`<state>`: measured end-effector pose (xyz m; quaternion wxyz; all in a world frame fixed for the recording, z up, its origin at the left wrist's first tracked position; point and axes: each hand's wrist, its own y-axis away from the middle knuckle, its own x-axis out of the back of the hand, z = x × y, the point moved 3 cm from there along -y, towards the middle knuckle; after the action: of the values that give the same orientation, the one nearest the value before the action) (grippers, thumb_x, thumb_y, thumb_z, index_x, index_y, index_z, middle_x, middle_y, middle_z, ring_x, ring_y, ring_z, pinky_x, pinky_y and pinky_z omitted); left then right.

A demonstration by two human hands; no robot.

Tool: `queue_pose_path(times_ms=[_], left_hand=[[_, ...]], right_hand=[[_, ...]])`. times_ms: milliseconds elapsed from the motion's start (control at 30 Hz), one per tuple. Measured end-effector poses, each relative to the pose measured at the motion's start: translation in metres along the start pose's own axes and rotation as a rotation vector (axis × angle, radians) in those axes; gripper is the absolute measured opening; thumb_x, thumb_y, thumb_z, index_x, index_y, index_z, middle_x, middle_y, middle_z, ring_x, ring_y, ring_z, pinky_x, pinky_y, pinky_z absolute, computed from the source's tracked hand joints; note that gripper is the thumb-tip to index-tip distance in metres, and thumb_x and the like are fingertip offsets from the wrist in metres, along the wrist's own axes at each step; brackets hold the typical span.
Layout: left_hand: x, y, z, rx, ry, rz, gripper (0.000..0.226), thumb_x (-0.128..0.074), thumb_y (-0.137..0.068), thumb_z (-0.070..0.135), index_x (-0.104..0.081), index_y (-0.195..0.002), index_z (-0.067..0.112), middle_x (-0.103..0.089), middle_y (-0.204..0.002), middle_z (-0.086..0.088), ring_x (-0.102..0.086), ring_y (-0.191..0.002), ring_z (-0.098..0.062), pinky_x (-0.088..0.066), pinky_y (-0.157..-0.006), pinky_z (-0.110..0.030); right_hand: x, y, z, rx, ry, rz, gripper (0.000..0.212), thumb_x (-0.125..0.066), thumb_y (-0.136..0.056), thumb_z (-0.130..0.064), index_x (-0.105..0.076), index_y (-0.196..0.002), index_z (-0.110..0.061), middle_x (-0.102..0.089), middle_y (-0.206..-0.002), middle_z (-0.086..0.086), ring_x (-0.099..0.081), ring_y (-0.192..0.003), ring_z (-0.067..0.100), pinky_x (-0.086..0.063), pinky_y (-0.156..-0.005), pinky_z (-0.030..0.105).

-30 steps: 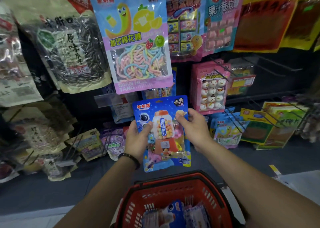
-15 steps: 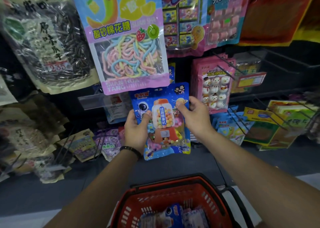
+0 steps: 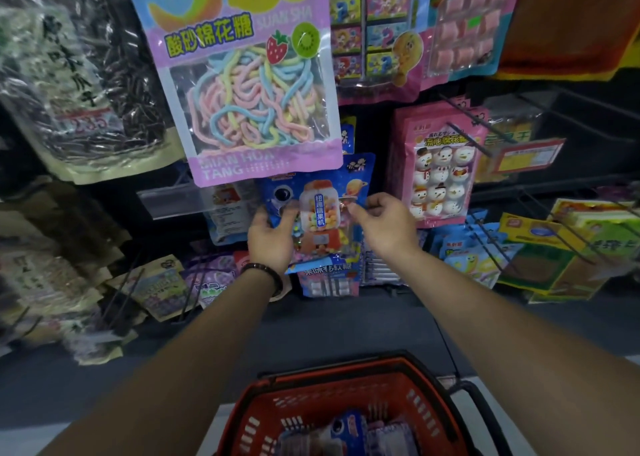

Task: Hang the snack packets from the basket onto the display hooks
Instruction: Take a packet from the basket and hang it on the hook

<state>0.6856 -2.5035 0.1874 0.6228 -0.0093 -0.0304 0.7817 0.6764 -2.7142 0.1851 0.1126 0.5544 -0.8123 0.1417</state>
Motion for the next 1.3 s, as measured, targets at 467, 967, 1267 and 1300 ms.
queue_pose_path(times_ms=[467, 967, 1267, 1300], left_hand=[[0.010, -0.004, -0.019, 0.113, -0.145, 0.054, 0.063, -0.080, -0.094, 0.043, -0.050, -0.139, 0.011, -0.063, -0.137, -0.006, -0.064, -0.124, -0.030, -0.054, -0.108, -0.049], [0.104, 0.174, -0.146, -0.209, -0.715, -0.554, 0.023, -0.071, -0.096, 0.019, -0.064, -0.095, 0.042, -0.070, -0.094, 0.017, -0.069, -0.087, -0.003, -0.058, -0.081, -0.030], [0.138, 0.218, -0.225, 0.081, -0.857, -0.707, 0.015, -0.068, -0.096, 0.029, -0.061, -0.101, 0.040, -0.075, -0.102, 0.010, -0.072, -0.094, -0.013, -0.059, -0.087, -0.038], [0.134, 0.216, -0.227, 0.106, -0.854, -0.742, 0.016, -0.069, -0.096, 0.029, -0.061, -0.103, 0.041, -0.075, -0.105, 0.009, -0.072, -0.097, -0.013, -0.059, -0.089, -0.038]], right_hand=[[-0.005, 0.019, 0.017, 0.005, 0.062, 0.053, 0.052, -0.075, -0.098, -0.034, -0.055, -0.141, -0.012, -0.064, -0.119, -0.002, -0.063, -0.099, 0.015, -0.049, -0.084, 0.030], [-0.046, 0.234, 0.200, -0.647, 0.126, -0.241, 0.019, -0.074, -0.090, -0.032, -0.075, -0.093, -0.014, -0.078, -0.084, 0.003, -0.075, -0.084, 0.029, -0.059, -0.078, 0.044], [-0.066, 0.302, 0.294, -0.967, 0.231, -0.338, 0.026, -0.081, -0.091, -0.016, -0.071, -0.110, -0.002, -0.072, -0.106, 0.019, -0.070, -0.084, 0.029, -0.055, -0.057, 0.026], [-0.068, 0.306, 0.298, -0.970, 0.228, -0.365, 0.040, -0.080, -0.093, -0.016, -0.065, -0.128, -0.002, -0.070, -0.122, 0.021, -0.071, -0.100, 0.033, -0.058, -0.066, 0.023]])
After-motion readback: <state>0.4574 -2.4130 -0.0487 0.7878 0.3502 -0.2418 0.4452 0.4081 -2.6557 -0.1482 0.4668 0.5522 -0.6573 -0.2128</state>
